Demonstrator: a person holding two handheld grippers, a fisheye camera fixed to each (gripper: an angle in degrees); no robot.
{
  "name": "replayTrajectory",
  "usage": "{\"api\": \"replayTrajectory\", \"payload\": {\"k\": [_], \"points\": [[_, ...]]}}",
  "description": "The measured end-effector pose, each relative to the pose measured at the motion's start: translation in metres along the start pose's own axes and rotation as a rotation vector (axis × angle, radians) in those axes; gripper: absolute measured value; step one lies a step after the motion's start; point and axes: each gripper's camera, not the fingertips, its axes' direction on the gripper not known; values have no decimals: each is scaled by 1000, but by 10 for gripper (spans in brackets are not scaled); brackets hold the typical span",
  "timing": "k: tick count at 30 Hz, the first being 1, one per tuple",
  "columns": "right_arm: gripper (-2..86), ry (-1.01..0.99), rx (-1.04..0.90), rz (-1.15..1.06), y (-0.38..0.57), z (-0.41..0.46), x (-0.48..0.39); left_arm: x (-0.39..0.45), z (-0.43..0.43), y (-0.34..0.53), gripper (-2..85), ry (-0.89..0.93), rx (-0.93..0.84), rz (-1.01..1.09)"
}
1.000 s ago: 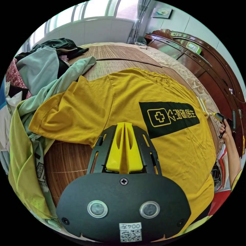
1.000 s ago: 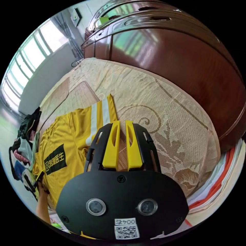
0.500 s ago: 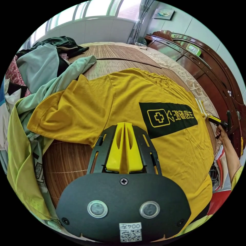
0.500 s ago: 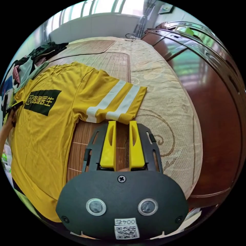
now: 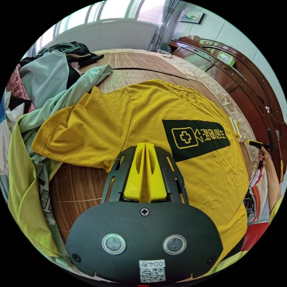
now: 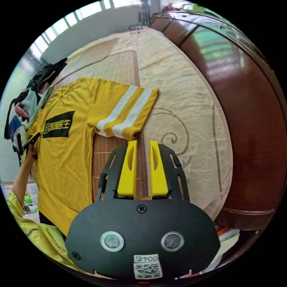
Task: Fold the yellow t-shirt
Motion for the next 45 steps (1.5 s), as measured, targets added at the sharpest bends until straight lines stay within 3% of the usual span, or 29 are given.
{"api": "replayTrajectory", "payload": {"k": [4, 8, 13, 20, 28, 45], "points": [[92, 124, -35, -113, -1, 26, -30, 2, -3, -1, 0, -2, 0, 1], [25, 111, -20, -134, -8, 30, -32, 2, -6, -3, 0, 4, 0, -2], [6, 163, -193, 101, -11, 27, 16, 2, -10, -5, 0, 17, 0, -8], [51, -176, 102, 309, 12, -8, 72, 7, -15, -7, 1, 8, 0, -4], [83, -305, 136, 511, -8, 16, 107, 9, -21, -9, 1, 20, 0, -10], [90, -6, 82, 449, -40, 7, 23, 14, -32, -14, 1, 24, 0, -12]]}}
